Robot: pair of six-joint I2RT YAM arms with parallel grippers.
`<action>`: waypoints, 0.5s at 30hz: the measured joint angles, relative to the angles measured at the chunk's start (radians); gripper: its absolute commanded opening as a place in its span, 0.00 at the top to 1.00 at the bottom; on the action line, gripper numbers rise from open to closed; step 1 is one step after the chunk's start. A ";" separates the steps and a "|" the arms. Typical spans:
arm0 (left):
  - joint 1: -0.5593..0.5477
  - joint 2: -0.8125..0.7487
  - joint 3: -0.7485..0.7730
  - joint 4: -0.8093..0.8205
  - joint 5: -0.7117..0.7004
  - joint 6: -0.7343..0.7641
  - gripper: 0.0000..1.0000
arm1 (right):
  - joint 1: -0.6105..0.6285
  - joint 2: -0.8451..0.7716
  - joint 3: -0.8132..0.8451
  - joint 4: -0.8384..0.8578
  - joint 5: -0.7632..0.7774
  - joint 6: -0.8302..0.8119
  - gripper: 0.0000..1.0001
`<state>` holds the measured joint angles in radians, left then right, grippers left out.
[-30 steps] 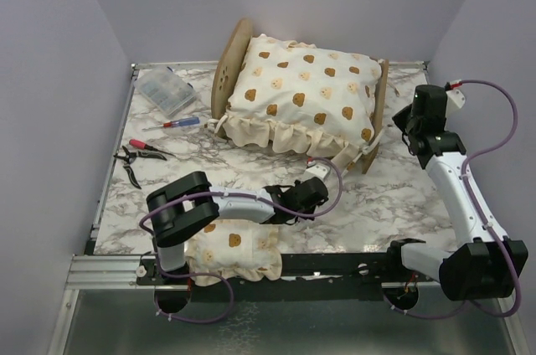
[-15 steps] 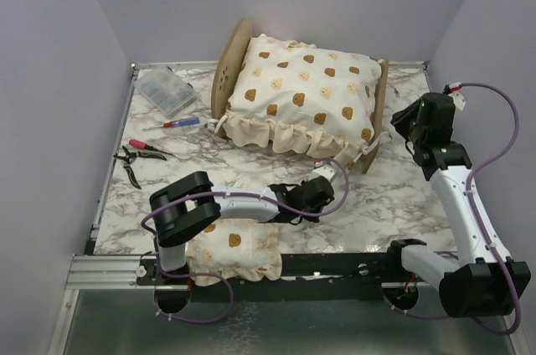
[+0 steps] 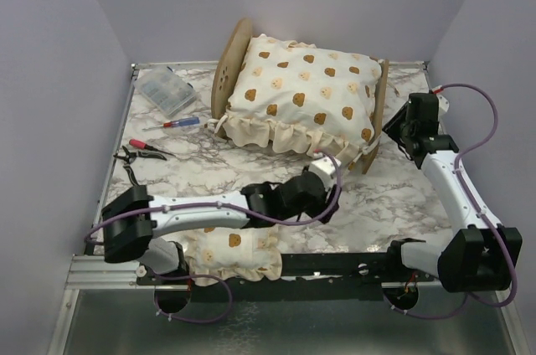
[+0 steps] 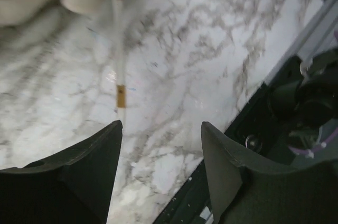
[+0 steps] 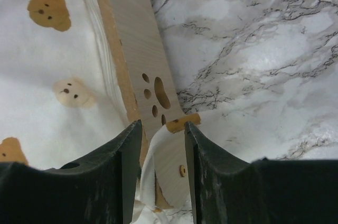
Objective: Set up the pet bed
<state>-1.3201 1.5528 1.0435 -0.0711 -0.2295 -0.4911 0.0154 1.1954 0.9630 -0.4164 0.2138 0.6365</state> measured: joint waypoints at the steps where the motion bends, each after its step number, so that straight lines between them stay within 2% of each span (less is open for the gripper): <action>1: 0.024 -0.053 -0.012 -0.003 -0.010 0.010 0.35 | -0.002 0.011 0.000 0.000 -0.003 -0.003 0.58; 6: 0.208 -0.253 -0.049 -0.051 -0.069 0.067 0.29 | -0.004 0.037 0.000 -0.009 -0.037 -0.013 0.59; 10: 0.360 -0.356 -0.090 -0.106 -0.102 0.094 0.25 | -0.004 0.012 -0.004 -0.051 -0.078 -0.020 0.59; 15: 0.452 -0.428 -0.138 -0.179 -0.108 0.082 0.18 | -0.004 -0.092 -0.045 -0.121 -0.149 -0.028 0.59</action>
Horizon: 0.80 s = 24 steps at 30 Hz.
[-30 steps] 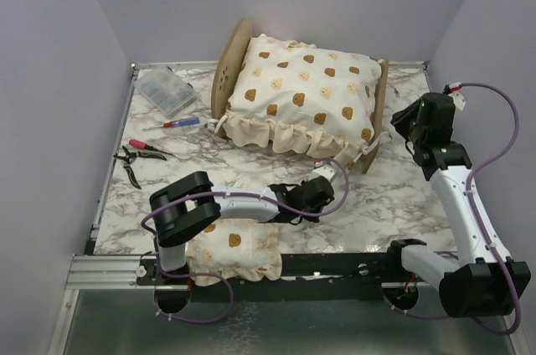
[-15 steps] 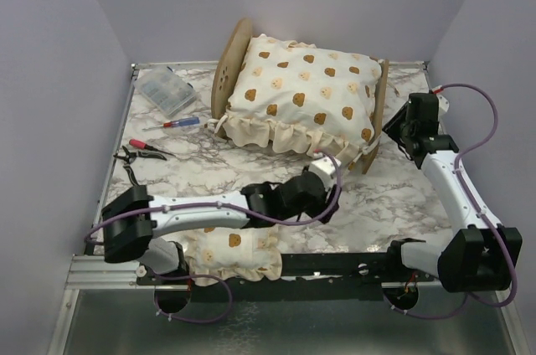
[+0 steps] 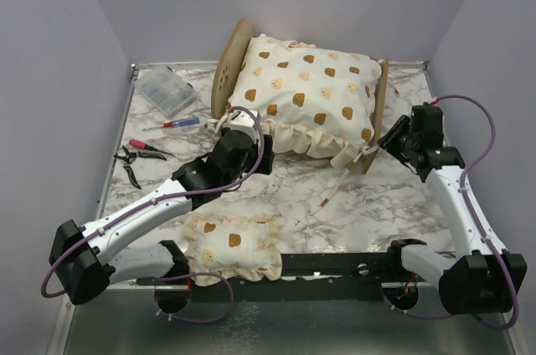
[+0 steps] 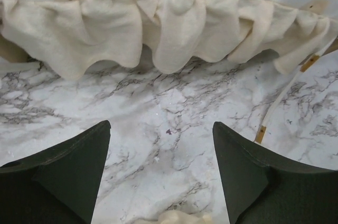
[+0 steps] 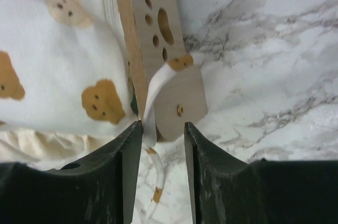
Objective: Set up the pet bed
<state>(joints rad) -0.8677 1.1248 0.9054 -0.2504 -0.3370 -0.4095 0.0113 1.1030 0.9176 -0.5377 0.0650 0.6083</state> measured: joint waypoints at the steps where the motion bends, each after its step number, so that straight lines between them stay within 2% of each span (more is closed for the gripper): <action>1: 0.006 -0.007 -0.008 -0.013 -0.001 -0.008 0.17 | 0.000 -0.019 -0.009 -0.019 -0.019 0.000 0.59; 11: 0.023 -0.077 -0.071 -0.197 -0.013 -0.151 0.15 | 0.000 -0.232 -0.204 -0.213 -0.208 0.037 0.58; 15: 0.023 -0.104 -0.083 -0.282 -0.046 -0.226 0.15 | 0.000 -0.306 -0.220 -0.271 -0.217 0.051 0.50; 19: 0.023 -0.137 -0.090 -0.385 -0.084 -0.320 0.15 | 0.000 -0.321 -0.153 -0.269 -0.158 0.046 0.48; 24: 0.023 -0.165 -0.093 -0.496 -0.117 -0.406 0.15 | 0.000 -0.214 -0.024 -0.204 0.003 0.016 0.48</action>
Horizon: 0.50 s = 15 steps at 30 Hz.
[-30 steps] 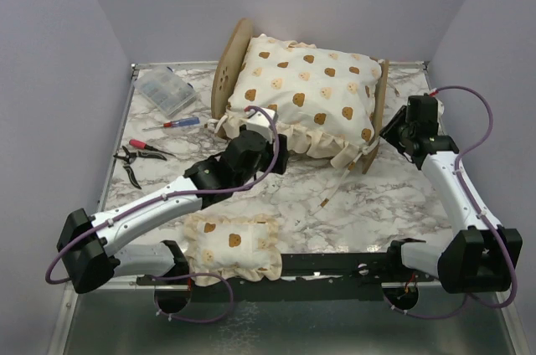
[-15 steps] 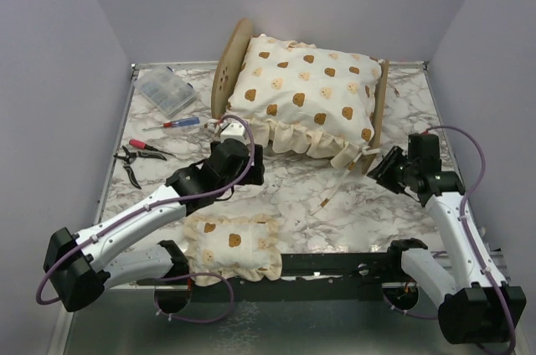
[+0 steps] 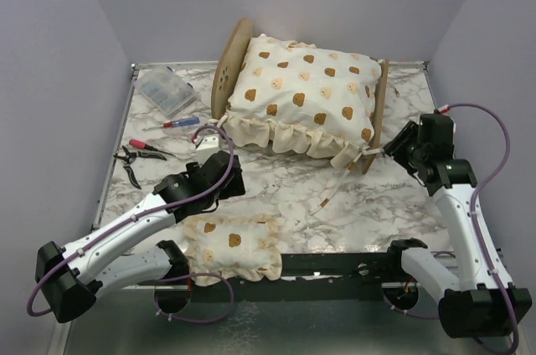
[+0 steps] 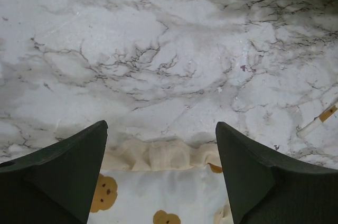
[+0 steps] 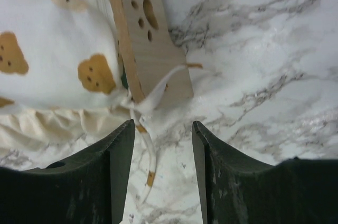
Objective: Set up the pet bed
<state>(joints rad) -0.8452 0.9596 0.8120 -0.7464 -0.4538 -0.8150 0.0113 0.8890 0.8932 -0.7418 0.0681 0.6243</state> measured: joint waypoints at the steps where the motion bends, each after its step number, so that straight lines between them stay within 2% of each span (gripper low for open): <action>1: 0.000 -0.009 -0.005 -0.022 -0.005 -0.018 0.15 | 0.000 0.028 0.019 0.019 0.024 -0.006 0.48; 8: 0.000 -0.038 -0.035 -0.106 -0.013 -0.092 0.15 | 0.000 0.214 0.044 0.117 0.071 -0.024 0.48; 15: 0.000 -0.038 -0.051 -0.154 -0.022 -0.132 0.15 | -0.005 0.178 -0.022 0.173 0.029 -0.018 0.48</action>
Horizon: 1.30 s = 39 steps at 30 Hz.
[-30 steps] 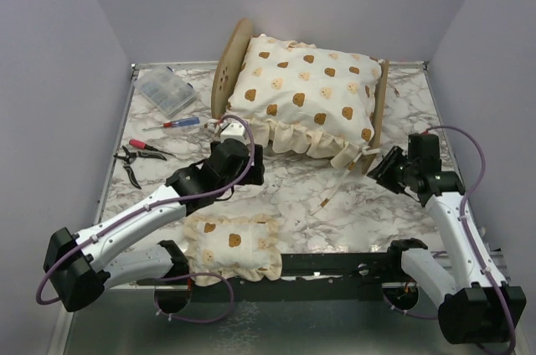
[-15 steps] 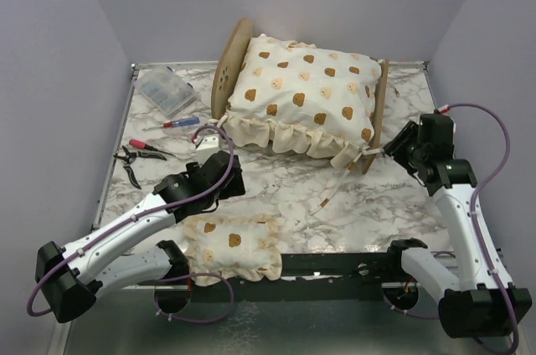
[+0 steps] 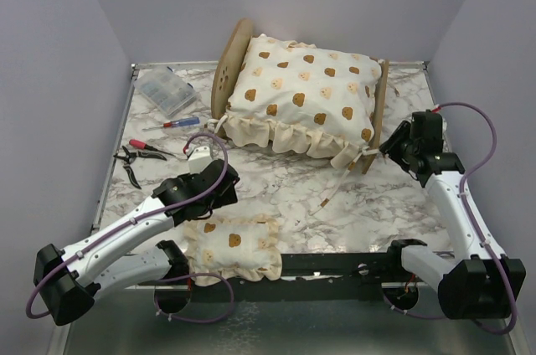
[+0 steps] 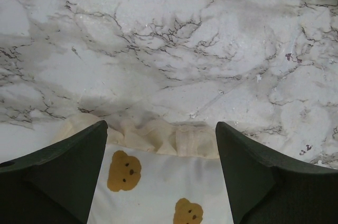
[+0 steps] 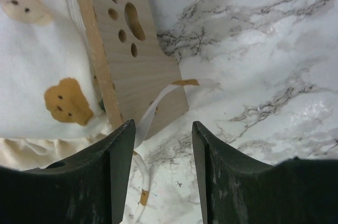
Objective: Set up the pet bed
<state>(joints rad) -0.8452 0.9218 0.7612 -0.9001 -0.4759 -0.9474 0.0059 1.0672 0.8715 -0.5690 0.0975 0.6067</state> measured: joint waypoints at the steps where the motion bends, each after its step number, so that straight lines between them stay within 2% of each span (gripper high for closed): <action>1: 0.000 0.000 -0.001 -0.006 -0.002 -0.005 0.15 | -0.002 -0.014 -0.013 0.002 -0.010 0.002 0.48; 12: 0.000 0.024 -0.024 -0.048 -0.004 -0.069 0.15 | -0.001 -0.062 -0.200 0.001 -0.140 0.048 0.46; 13: 0.000 0.025 -0.024 -0.054 -0.004 -0.076 0.15 | -0.001 -0.066 -0.216 0.002 -0.158 0.052 0.42; 17: 0.000 0.033 -0.024 -0.091 -0.004 -0.124 0.15 | -0.001 -0.106 -0.262 0.002 -0.222 0.068 0.13; 19: 0.000 0.044 -0.024 -0.105 -0.004 -0.149 0.16 | -0.001 -0.155 -0.282 0.004 -0.254 0.065 0.02; 24: 0.000 0.081 -0.041 -0.127 0.010 -0.209 0.23 | -0.001 -0.301 -0.290 0.029 -0.297 0.029 0.00; 27: 0.000 0.099 -0.092 -0.113 0.048 -0.237 0.33 | -0.001 -0.357 -0.289 0.057 -0.309 0.005 0.00; 30: 0.000 0.114 -0.146 -0.095 0.093 -0.251 0.50 | -0.001 -0.374 -0.287 0.091 -0.360 -0.037 0.00; 36: 0.001 0.135 -0.198 -0.006 0.172 -0.264 0.99 | -0.001 -0.349 -0.287 0.164 -0.513 -0.117 0.01; 39: 0.001 0.133 -0.188 0.055 0.179 -0.234 1.00 | 0.005 -0.329 -0.288 0.200 -0.594 -0.140 0.02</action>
<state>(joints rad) -0.8444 1.0546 0.5728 -0.8452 -0.2970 -1.1812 0.0105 0.7383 0.5835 -0.3695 -0.4965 0.4667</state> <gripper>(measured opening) 0.029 0.991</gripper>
